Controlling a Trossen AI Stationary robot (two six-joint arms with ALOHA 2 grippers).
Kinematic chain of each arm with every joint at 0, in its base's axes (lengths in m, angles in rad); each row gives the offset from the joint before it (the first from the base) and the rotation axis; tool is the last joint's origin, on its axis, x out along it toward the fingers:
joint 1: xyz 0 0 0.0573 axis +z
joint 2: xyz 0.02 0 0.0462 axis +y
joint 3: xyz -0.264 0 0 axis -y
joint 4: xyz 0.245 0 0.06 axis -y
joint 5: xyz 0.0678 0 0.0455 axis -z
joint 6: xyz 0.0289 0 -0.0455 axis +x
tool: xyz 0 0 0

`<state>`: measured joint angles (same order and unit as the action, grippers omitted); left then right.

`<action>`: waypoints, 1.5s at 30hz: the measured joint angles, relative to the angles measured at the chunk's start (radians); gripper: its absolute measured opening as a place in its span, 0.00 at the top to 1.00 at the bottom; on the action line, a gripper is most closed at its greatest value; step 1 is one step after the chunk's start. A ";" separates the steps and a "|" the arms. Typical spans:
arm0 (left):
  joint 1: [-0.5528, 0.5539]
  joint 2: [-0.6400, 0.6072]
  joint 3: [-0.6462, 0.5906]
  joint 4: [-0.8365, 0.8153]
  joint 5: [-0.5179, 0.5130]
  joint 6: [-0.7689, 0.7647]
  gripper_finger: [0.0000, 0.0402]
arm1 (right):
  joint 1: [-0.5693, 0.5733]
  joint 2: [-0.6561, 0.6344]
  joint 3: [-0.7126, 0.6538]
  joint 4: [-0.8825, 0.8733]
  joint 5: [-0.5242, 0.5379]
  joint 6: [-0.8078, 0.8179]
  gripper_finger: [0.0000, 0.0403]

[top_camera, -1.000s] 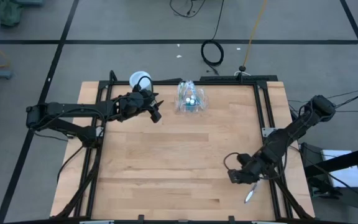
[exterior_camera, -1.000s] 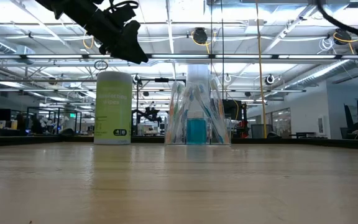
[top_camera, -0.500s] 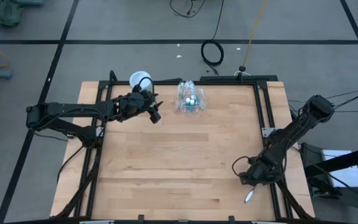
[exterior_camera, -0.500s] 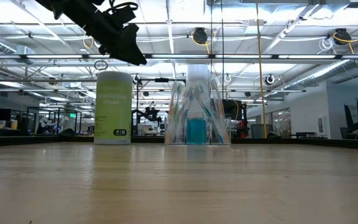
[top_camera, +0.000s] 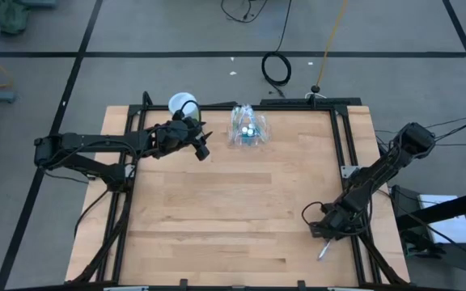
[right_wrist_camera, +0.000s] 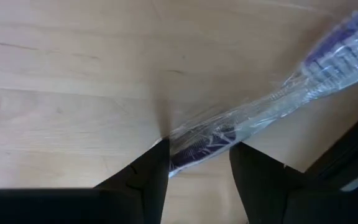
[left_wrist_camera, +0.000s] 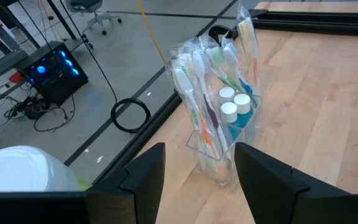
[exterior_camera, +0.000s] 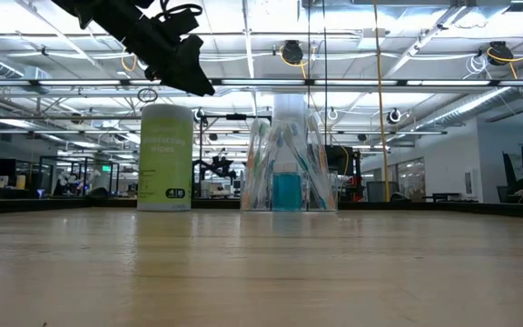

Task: Pick & Place toothbrushing station
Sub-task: Put the purple toothbrush into the transparent organizer

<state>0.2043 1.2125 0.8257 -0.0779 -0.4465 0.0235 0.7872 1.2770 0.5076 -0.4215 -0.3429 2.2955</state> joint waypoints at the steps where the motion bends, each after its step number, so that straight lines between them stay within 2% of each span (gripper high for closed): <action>1: 0.000 0.000 0.000 0.001 0.000 0.000 0.50 | 0.000 0.000 0.000 -0.002 0.003 -0.008 0.61; 14: 0.000 0.000 0.000 0.000 0.000 -0.002 0.50 | 0.001 0.001 -0.001 0.022 0.048 -0.129 0.96; 19: 0.000 0.000 0.000 0.000 0.000 -0.010 0.50 | -0.002 -0.012 0.022 0.020 0.097 -0.189 0.96; 24: 0.000 0.000 0.000 -0.001 0.000 -0.040 0.50 | -0.024 -0.051 0.084 0.028 0.300 -0.301 0.96; 28: -0.004 0.000 0.000 -0.001 0.001 -0.075 0.50 | -0.069 -0.091 0.125 0.033 0.507 -0.535 0.97; 31: -0.008 0.000 0.000 -0.001 0.004 -0.105 0.50 | -0.131 -0.132 0.126 0.022 0.649 -0.780 0.97; 36: -0.027 0.005 0.000 0.000 0.005 -0.159 0.50 | -0.273 -0.214 0.126 0.064 0.931 -1.327 0.97; 41: -0.052 0.012 0.000 -0.004 0.006 -0.193 0.50 | -0.435 -0.293 0.126 0.254 1.203 -1.926 0.97; 43: -0.061 0.020 0.000 -0.010 0.005 -0.195 0.50 | -0.524 -0.307 0.126 0.389 1.232 -2.085 0.97; 45: -0.069 0.023 0.000 -0.007 0.002 -0.194 0.50 | -0.625 -0.308 0.126 0.519 1.143 -2.213 0.97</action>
<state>0.1355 1.2360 0.8257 -0.0847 -0.4440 -0.1705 0.1621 0.9688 0.6334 0.0972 0.8006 0.0824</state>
